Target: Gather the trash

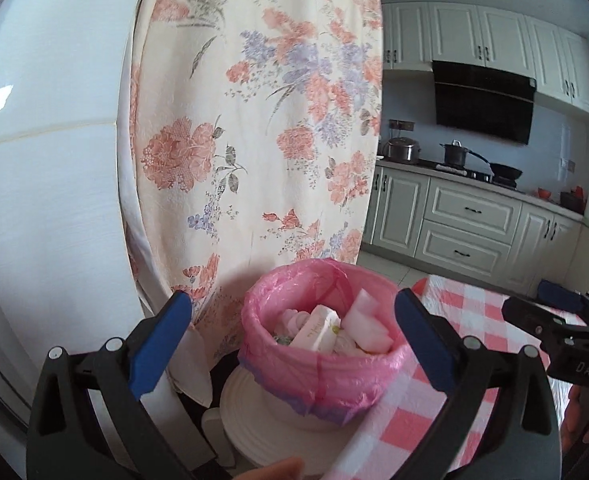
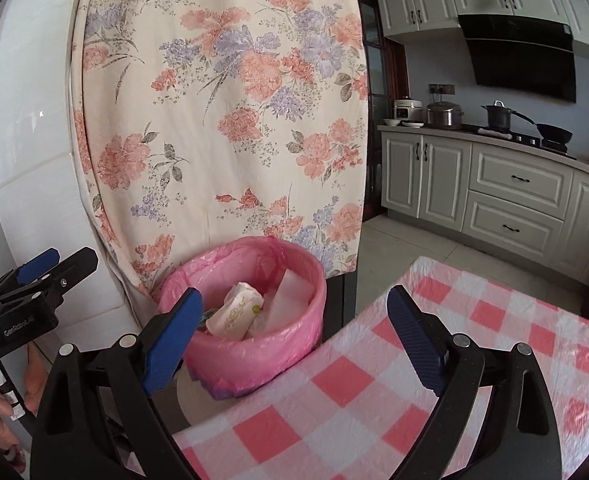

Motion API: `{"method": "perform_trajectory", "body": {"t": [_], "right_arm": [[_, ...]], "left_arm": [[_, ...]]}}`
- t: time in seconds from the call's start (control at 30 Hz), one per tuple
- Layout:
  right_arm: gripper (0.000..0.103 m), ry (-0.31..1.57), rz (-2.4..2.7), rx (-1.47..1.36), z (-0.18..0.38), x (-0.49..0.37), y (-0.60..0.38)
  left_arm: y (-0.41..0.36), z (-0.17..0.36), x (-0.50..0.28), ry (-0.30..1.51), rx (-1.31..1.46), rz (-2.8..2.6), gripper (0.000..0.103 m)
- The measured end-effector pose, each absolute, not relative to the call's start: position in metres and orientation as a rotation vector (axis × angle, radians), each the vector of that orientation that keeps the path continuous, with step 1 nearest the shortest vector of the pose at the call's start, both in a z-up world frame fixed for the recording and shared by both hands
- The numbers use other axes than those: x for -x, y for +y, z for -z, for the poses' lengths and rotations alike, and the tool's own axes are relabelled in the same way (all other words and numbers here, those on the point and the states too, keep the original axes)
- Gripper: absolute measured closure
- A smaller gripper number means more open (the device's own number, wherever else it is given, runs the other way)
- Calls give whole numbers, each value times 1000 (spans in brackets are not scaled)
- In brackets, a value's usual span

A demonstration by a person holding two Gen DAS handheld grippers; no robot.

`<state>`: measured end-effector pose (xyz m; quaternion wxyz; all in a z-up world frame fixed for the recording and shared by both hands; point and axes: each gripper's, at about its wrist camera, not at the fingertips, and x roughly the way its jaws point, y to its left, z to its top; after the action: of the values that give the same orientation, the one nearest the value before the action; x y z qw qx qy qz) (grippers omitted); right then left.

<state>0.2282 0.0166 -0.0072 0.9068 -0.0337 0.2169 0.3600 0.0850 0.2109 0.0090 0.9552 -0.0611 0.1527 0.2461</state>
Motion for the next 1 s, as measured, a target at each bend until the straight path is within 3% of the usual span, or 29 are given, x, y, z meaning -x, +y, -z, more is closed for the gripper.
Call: {"method": "perform_trajectory", "body": {"t": [0.83,1.0], "right_arm": [[15,362,-665,98,2,-133,-32],[10,357,-670,108,0,-128,-32]], "left_arm": [[160,-6,-9,297,42,-381,5],[163,-6,-8,305,51,-382,5]]}}
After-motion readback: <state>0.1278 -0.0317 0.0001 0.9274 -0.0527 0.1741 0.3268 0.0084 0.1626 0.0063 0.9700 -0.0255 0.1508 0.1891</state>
